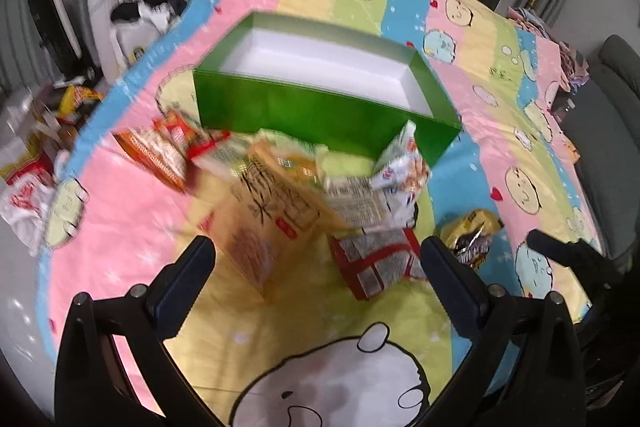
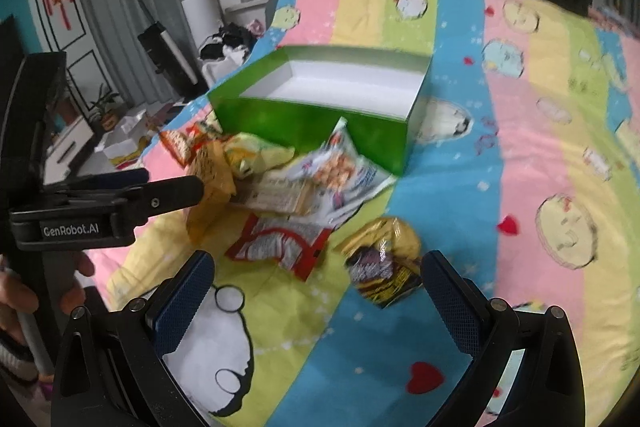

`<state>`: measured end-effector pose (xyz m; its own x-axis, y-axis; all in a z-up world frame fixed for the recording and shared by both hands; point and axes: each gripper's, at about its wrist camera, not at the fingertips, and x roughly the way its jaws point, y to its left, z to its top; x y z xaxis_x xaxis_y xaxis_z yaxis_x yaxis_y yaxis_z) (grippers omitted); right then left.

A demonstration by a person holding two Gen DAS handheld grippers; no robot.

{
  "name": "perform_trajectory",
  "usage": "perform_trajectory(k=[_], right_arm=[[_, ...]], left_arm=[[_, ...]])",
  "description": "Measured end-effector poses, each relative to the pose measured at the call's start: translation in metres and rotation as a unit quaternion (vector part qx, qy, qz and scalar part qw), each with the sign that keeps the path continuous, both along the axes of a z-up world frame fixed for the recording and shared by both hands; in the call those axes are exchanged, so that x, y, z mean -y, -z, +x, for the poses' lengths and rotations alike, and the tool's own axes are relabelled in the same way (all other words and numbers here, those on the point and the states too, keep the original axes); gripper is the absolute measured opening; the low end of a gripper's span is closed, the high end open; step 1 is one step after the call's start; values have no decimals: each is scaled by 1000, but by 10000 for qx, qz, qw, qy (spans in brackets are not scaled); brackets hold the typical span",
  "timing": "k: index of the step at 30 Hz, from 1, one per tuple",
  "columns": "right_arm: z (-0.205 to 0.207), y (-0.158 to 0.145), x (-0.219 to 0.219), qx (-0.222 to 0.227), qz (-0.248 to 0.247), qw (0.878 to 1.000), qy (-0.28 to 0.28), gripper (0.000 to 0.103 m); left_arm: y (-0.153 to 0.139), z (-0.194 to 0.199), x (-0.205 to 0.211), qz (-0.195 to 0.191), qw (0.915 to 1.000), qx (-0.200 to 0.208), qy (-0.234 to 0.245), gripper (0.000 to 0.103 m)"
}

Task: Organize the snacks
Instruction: 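Move the right tool toward the red-and-white snack packet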

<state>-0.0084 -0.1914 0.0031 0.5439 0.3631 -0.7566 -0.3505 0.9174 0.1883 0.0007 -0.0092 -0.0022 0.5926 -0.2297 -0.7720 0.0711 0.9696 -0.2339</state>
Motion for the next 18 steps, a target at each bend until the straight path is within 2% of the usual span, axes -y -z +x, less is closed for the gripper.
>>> perform_trajectory(k=[4, 6, 8, 13, 14, 15, 16, 18], right_arm=[[2, 23, 1, -196, 168, 9997, -41, 103], [0, 31, -1, -316, 315, 9990, -95, 101], [-2, 34, -4, -339, 434, 9982, -248, 94], [2, 48, -10, -611, 661, 9952, -389, 86], [4, 51, -9, -702, 773, 9938, -377, 84], [7, 53, -8, -777, 888, 9924, -363, 83], [8, 54, -7, -797, 936, 9918, -344, 83], [12, 58, -6, -840, 908, 9919, -283, 83]], left_arm=[[21, 3, -3, -659, 9972, -312, 154, 101], [29, 2, -2, -873, 9950, -432, 201, 96], [32, -1, 2, -877, 9948, -433, 279, 95], [33, -2, 8, -822, 9949, -369, 442, 94], [31, -3, 10, -880, 9943, -346, 493, 90], [30, -2, 10, -935, 9935, -351, 538, 81], [31, -1, 12, -1026, 9921, -392, 601, 77], [33, -3, 16, -1100, 9900, -518, 709, 74]])
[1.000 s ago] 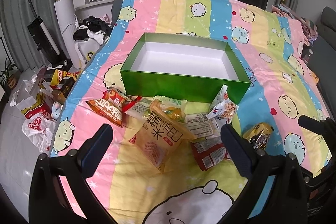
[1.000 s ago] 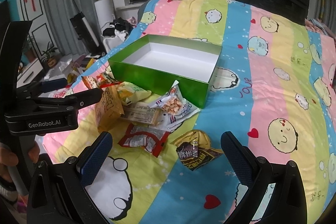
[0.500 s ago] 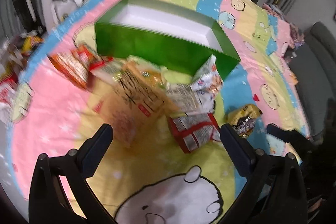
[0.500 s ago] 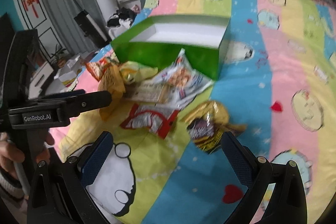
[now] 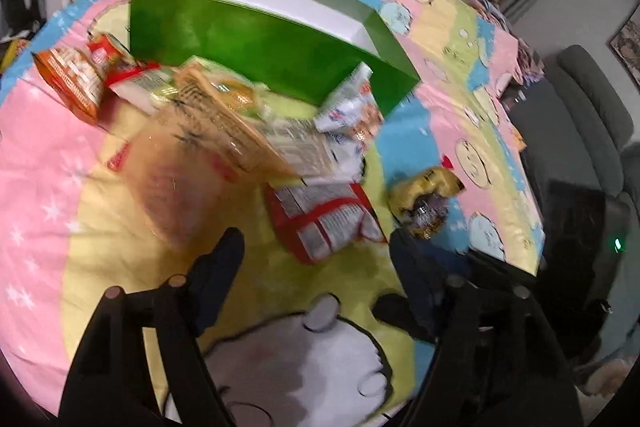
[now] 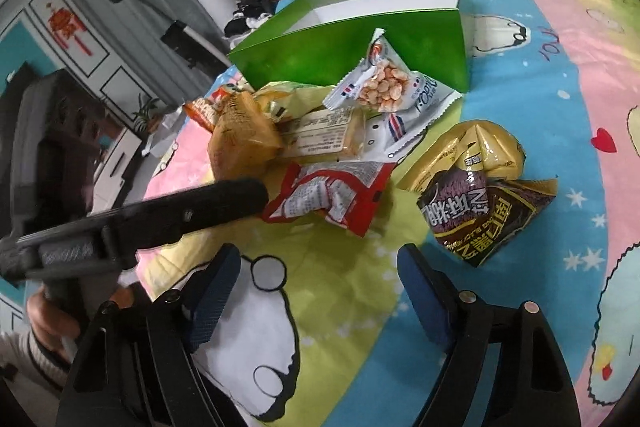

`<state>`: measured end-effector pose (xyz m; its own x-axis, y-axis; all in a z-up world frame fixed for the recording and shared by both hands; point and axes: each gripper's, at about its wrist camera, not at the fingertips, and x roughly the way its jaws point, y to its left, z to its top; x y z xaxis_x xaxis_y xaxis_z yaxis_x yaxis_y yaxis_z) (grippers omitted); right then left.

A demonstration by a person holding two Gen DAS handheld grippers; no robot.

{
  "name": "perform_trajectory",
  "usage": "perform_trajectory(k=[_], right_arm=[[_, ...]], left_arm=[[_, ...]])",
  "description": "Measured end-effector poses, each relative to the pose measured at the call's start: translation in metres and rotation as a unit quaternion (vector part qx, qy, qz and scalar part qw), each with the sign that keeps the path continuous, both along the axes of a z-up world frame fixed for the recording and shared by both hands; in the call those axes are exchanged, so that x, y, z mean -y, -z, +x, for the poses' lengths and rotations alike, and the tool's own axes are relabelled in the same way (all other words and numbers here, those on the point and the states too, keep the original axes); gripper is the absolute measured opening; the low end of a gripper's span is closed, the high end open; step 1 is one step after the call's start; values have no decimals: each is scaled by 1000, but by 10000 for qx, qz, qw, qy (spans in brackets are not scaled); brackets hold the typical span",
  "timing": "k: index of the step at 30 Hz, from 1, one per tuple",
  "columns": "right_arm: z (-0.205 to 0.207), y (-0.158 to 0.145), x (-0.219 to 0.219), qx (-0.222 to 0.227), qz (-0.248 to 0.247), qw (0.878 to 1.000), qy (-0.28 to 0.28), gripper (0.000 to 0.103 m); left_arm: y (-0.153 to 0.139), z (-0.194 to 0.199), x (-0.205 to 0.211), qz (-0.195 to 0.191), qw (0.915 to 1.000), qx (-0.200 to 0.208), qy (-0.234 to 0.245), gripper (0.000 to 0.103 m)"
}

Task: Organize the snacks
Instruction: 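Move the right tool toward the red-and-white snack packet, then grasp the red-and-white snack packet with the right tool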

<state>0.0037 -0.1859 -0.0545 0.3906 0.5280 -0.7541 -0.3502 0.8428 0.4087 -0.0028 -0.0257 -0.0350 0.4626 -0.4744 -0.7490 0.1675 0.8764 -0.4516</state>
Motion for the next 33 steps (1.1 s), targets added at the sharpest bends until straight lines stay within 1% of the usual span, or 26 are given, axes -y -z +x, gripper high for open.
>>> perform_trajectory(k=[3, 6, 8, 10, 14, 18, 19, 20, 22, 23, 24, 25, 26, 27, 29, 30, 32, 33], right_arm=[[2, 3, 3, -76, 132, 9999, 10, 82], [7, 7, 6, -123, 171, 9998, 41, 79], [11, 7, 9, -112, 191, 9998, 27, 74], [16, 9, 10, -136, 227, 9996, 10, 74], [27, 11, 3, -78, 110, 9999, -94, 74], [34, 14, -7, -56, -12, 9998, -200, 70], [35, 14, -8, -41, -52, 9997, -233, 66], [36, 13, -10, -37, -79, 9995, -293, 59], [39, 13, -14, -73, -118, 9991, -404, 56], [40, 13, -15, -62, -193, 9988, -435, 55], [39, 13, -17, -30, -269, 9985, -466, 54], [39, 13, -17, -12, -315, 9983, -483, 52], [39, 13, -18, 10, -368, 9981, -504, 48], [39, 13, -18, 30, -416, 9978, -511, 46], [39, 15, -16, 41, -377, 9981, -495, 42], [38, 16, -16, 58, -344, 9982, -478, 41], [34, 17, -16, 119, -311, 9984, -461, 36], [33, 18, -16, 134, -283, 9986, -418, 36]], left_arm=[[3, 1, 5, -30, 9999, -25, 103, 74], [8, 14, 10, -81, 9998, -159, 105, 74], [11, 21, 11, -86, 9997, -210, 88, 74], [12, 27, 12, -121, 9994, -294, 97, 74], [21, 37, 7, -464, 9966, -672, 59, 74], [20, 37, 7, -484, 9958, -766, 95, 74], [19, 37, 7, -473, 9957, -783, 109, 74], [19, 37, 8, -458, 9958, -786, 127, 72], [19, 40, 11, -402, 9960, -783, 182, 70], [20, 40, 12, -354, 9961, -778, 198, 67], [21, 41, 11, -300, 9965, -761, 186, 61], [21, 41, 11, -258, 9967, -753, 169, 58], [22, 42, 9, -238, 9968, -750, 131, 52], [23, 42, 6, -252, 9968, -748, 88, 47], [25, 42, 3, -292, 9968, -744, 81, 45], [25, 41, 4, -250, 9971, -710, 81, 45], [24, 39, 7, -146, 9978, -633, 89, 45], [24, 38, 7, -135, 9982, -584, 79, 45]])
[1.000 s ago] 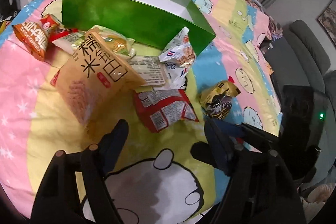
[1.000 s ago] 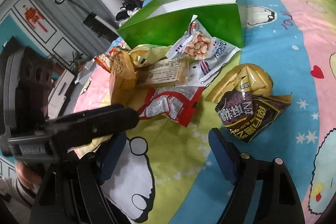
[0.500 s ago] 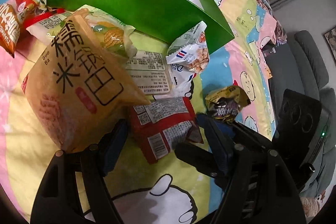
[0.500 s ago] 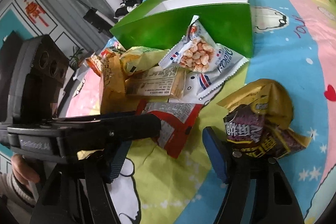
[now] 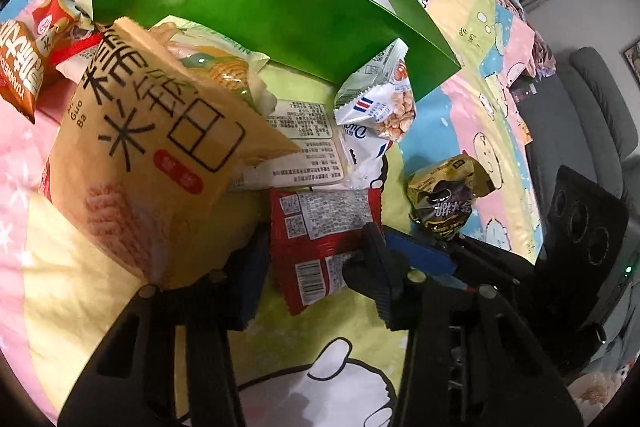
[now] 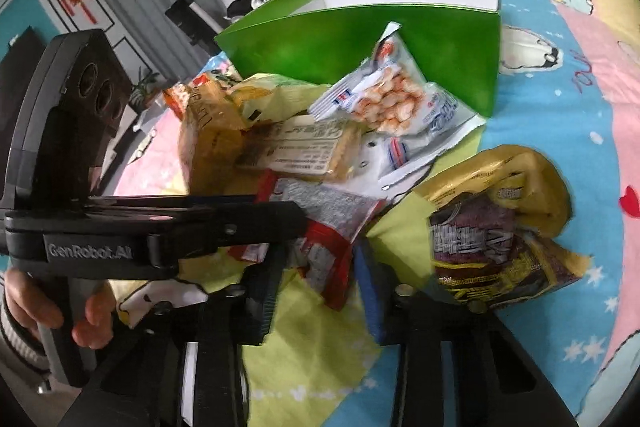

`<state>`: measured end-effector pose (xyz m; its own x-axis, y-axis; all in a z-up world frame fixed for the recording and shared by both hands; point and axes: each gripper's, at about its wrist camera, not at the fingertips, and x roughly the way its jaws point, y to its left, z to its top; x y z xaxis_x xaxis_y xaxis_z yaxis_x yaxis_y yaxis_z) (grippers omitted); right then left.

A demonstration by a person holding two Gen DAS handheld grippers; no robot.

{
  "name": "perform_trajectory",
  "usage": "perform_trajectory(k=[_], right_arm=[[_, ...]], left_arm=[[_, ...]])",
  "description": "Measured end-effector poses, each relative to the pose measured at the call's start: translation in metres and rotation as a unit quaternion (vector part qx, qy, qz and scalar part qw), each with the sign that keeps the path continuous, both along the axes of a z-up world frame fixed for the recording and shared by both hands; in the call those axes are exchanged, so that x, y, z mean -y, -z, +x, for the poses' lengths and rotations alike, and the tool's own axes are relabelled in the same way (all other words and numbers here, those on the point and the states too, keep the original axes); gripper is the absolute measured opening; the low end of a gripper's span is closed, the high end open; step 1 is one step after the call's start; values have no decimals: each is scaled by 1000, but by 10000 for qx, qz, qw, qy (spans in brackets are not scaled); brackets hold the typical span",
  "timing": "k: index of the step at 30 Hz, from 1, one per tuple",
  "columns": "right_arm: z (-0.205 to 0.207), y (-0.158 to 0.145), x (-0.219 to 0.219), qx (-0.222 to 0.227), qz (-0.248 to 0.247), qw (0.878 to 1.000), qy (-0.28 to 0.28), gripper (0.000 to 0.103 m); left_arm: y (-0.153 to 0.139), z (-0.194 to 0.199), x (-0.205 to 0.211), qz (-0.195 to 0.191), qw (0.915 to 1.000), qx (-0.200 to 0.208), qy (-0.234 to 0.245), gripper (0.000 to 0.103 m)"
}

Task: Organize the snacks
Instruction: 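Grasp the red-and-white snack packet with the right tool, then carry the packet into the green box and open the right tool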

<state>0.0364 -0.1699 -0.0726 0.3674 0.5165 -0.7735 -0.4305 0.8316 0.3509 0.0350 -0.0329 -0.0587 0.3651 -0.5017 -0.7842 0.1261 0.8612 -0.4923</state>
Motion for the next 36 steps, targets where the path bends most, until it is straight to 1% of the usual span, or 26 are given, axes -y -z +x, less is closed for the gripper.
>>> perform_trajectory(k=[5, 9, 13, 17, 23, 29, 32, 36], right_arm=[[-15, -4, 0, 181, 128, 9996, 156, 32], [-27, -11, 5, 263, 229, 9991, 248, 32], [-35, -31, 7, 585, 191, 9977, 288, 32], [-33, -59, 12, 986, 177, 9944, 350, 32], [-2, -93, 13, 1538, 249, 9868, 433, 32], [43, -107, 10, 1757, 322, 9828, 472, 32], [71, -103, 7, 1678, 373, 9839, 490, 32], [98, -94, 3, 1522, 440, 9859, 533, 32]], left_arm=[[-3, -9, -4, -94, 9999, 55, 8, 45], [-12, -20, -3, -164, 9997, 176, 21, 45], [-33, -24, 1, -170, 9986, 487, 93, 45], [-61, -12, 2, -242, 9957, 883, 143, 45], [-93, 21, 2, -294, 9914, 1267, 109, 45], [-106, 64, -2, -249, 9903, 1366, 48, 45], [-102, 89, -7, -277, 9918, 1251, -29, 45], [-91, 119, -11, -269, 9940, 1048, -153, 45]])
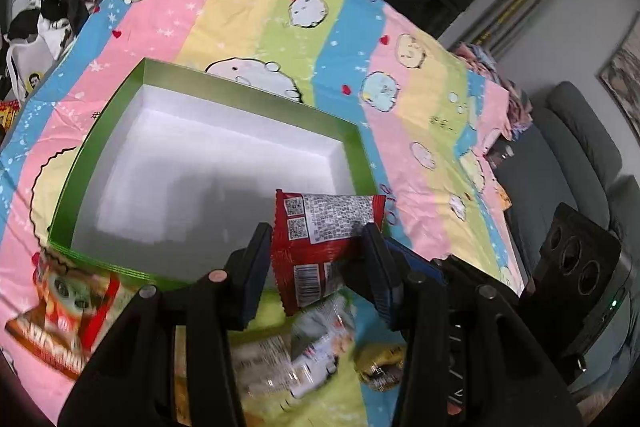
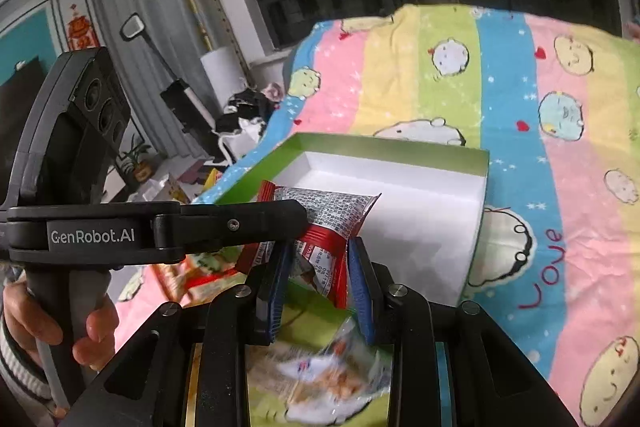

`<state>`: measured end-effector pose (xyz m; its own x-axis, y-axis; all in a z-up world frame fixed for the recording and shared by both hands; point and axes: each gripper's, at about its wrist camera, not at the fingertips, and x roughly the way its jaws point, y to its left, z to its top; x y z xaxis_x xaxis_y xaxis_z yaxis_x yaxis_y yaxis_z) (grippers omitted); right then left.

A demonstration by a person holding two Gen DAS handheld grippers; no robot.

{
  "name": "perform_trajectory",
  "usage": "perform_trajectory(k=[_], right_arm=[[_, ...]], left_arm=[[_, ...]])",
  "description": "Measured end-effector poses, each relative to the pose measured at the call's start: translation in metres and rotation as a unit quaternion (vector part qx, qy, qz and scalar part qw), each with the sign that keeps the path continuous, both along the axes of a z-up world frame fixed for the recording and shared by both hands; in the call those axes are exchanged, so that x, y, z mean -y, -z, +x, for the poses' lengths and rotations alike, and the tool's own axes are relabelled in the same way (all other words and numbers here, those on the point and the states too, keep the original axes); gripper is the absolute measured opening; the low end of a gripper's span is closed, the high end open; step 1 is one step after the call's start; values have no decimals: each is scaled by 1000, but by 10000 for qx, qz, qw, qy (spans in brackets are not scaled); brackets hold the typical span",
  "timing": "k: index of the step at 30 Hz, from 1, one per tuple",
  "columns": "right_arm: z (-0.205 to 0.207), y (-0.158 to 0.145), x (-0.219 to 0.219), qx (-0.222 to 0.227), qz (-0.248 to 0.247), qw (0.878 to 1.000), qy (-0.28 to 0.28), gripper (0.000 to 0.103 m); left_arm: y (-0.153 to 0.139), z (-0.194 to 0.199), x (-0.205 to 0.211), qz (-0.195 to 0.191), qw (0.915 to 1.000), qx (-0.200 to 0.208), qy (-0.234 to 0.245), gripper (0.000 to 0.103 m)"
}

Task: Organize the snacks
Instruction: 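Carry the packet into the green box and open the right tool, then move the right tool to the yellow rice-cracker bag and grasp it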

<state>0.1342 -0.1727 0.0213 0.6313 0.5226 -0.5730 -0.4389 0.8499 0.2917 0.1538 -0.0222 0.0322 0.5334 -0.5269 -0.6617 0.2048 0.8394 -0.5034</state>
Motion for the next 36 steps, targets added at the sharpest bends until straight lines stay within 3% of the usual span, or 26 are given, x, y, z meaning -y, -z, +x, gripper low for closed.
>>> perform_trajectory(k=[2, 4, 5, 6, 8, 23, 25, 36], right_arm=[[11, 5, -2, -74, -50, 10000, 26, 33], [18, 8, -5, -119, -164, 9997, 120, 36], [21, 10, -5, -142, -170, 9996, 155, 39], [23, 11, -4, -167, -191, 9994, 226, 41], [24, 12, 0, -194, -169, 9992, 318, 47], [-36, -2, 50, -291, 38, 9966, 767, 55], [-45, -2, 54, -319, 27, 9964, 789, 55], [-87, 0, 50, -405, -126, 9969, 668, 56]], left_arm=[[7, 11, -1, -60, 9999, -133, -25, 48], [12, 18, -1, -93, 9996, -248, -76, 63], [14, 21, -1, -37, 9995, -288, -127, 79], [15, 21, -2, 69, 9994, -271, -206, 87], [14, 20, -5, 181, 9992, -224, -281, 88], [-21, -44, -57, 512, 9949, 198, -844, 92], [-21, -56, -65, 480, 9943, 194, -933, 101], [-1, -115, -101, 282, 9896, -198, -1399, 102]])
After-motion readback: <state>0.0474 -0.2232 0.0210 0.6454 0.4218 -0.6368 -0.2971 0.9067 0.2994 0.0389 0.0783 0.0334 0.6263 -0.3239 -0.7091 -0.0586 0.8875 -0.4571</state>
